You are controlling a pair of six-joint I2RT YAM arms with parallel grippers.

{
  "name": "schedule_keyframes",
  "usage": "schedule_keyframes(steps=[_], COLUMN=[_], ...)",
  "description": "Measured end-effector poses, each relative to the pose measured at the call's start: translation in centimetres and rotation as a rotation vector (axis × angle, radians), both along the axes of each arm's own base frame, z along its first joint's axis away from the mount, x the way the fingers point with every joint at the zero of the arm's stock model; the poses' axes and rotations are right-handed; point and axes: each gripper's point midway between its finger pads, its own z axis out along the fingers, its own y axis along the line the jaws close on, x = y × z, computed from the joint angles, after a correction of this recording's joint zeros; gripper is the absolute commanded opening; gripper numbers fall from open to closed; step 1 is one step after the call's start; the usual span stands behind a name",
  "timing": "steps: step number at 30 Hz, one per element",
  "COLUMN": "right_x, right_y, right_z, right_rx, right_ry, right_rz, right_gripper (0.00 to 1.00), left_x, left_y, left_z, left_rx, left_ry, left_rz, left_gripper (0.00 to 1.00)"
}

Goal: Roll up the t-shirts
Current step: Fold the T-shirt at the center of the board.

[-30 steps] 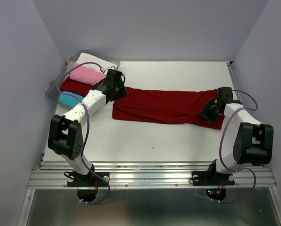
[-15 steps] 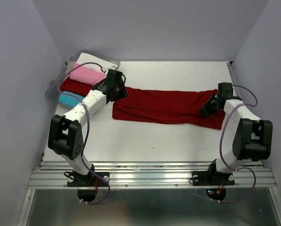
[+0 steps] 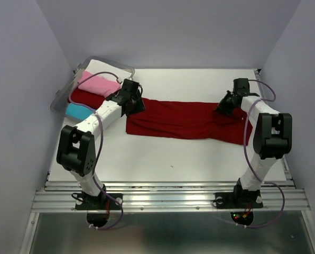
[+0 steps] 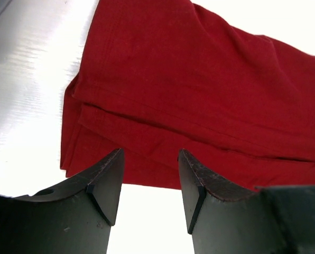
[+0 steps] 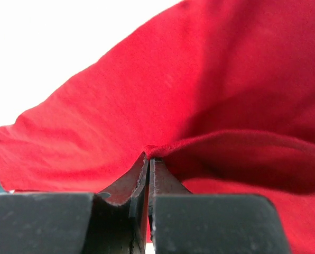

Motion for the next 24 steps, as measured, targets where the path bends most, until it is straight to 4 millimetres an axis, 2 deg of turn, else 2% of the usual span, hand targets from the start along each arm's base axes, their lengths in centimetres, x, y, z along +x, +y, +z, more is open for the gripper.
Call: schedule_keyframes(steps=[4, 8, 9, 10, 11, 14, 17, 21, 24], right_x=[2.4, 3.8, 4.0, 4.2, 4.5, 5.7, 6.7, 6.6, 6.2], right_y=[1.1, 1.9, 2.0, 2.1, 2.1, 2.2, 2.2, 1.4, 0.3], right_z=[-0.4, -0.5, -0.4, -0.5, -0.4, -0.4, -0.4, 0.2, 2.5], right_rx=[-0.002, -0.001, -0.001, -0.001, -0.001, -0.006, -0.018, -0.064, -0.121], right_ry=[-0.013, -0.022, -0.025, -0.026, -0.029, -0.04, -0.051, -0.056, -0.087], right_rz=[0.027, 0.045, 0.047, 0.048, 0.049, 0.061, 0.077, 0.066, 0.039], right_gripper=[0.01, 0.01, 0.03, 0.11, 0.33, 0.46, 0.49, 0.5, 0.49], left_x=[-0.2, -0.4, -0.4, -0.5, -0.6, -0.8, -1.1, -1.2, -1.2], left_y=[-0.5, -0.9, -1.1, -1.2, -1.3, -1.8, -2.3, -2.6, -2.6], left_z=[-1.0, -1.8, -2.1, -2.3, -2.4, -2.8, -3.0, -3.1, -3.6], left_rx=[0.001, 0.005, 0.007, 0.007, 0.008, 0.01, 0.008, 0.007, 0.013], left_ry=[0.025, 0.046, 0.052, 0.057, 0.061, 0.071, 0.077, 0.079, 0.09], left_rz=[-0.017, -0.028, -0.032, -0.036, -0.04, -0.053, -0.068, -0.077, -0.079], left_gripper=[0.56, 0.56, 0.56, 0.56, 0.56, 0.56, 0.56, 0.56, 0.56])
